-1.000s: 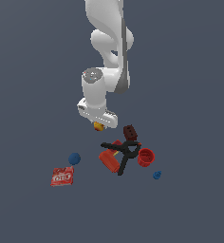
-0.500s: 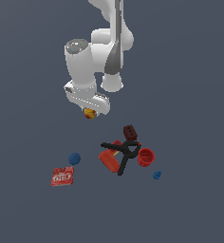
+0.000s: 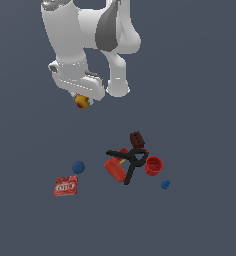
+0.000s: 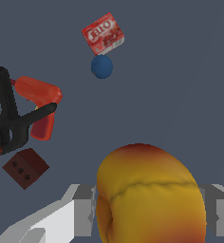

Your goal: Pick up a designated object from a clutter of objects.

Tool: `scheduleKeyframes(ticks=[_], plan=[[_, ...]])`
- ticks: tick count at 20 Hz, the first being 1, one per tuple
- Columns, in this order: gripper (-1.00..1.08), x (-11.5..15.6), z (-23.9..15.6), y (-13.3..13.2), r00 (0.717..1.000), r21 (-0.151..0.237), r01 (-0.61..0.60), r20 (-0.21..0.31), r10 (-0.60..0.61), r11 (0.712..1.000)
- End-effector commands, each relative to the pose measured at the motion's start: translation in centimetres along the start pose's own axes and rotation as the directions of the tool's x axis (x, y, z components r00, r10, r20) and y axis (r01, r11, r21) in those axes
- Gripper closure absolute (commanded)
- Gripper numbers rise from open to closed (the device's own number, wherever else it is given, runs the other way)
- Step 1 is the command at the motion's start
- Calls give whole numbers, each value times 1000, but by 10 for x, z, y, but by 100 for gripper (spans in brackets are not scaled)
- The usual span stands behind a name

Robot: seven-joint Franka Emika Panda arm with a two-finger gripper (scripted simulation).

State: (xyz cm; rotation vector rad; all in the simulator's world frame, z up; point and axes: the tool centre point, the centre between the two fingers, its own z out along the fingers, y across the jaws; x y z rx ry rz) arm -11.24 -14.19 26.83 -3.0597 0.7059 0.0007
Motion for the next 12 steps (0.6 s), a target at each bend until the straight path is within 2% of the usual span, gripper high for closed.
scheduleKeyframes(ticks=[1, 12], plan=[[108, 1, -24, 10, 1000, 0, 0, 0, 0, 1000], [108, 10, -121, 52, 1000, -1, 0, 0, 0, 1000]])
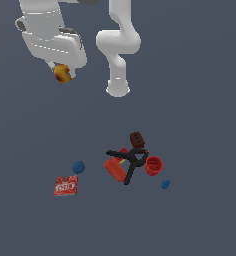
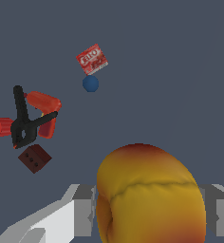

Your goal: Pick up a designated object from a clutter of objects.

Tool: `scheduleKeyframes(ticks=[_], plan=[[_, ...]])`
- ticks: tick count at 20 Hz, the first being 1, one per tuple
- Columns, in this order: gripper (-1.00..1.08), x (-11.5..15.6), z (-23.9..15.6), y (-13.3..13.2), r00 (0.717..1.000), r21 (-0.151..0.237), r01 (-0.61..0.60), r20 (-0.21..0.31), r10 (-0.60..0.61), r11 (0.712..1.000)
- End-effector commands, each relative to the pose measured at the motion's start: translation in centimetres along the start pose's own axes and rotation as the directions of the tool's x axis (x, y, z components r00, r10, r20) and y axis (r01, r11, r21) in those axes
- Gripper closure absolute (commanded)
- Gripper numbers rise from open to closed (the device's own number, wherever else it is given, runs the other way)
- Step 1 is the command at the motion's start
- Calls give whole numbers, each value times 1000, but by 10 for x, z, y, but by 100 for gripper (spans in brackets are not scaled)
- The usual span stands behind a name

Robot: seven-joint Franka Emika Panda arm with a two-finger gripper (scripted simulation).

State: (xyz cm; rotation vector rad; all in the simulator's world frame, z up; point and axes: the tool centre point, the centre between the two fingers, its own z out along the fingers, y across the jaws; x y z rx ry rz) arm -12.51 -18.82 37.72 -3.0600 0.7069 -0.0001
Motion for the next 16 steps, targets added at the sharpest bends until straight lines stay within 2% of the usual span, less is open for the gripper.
scheduleKeyframes(ticks=[1, 8, 16], plan=[[108, 2, -19, 8, 1000, 0, 0, 0, 0, 1000], [108, 7, -54, 22, 1000, -1, 2, 0, -2, 1000], [108, 10, -65, 27, 1000, -1, 2, 0, -2, 1000]])
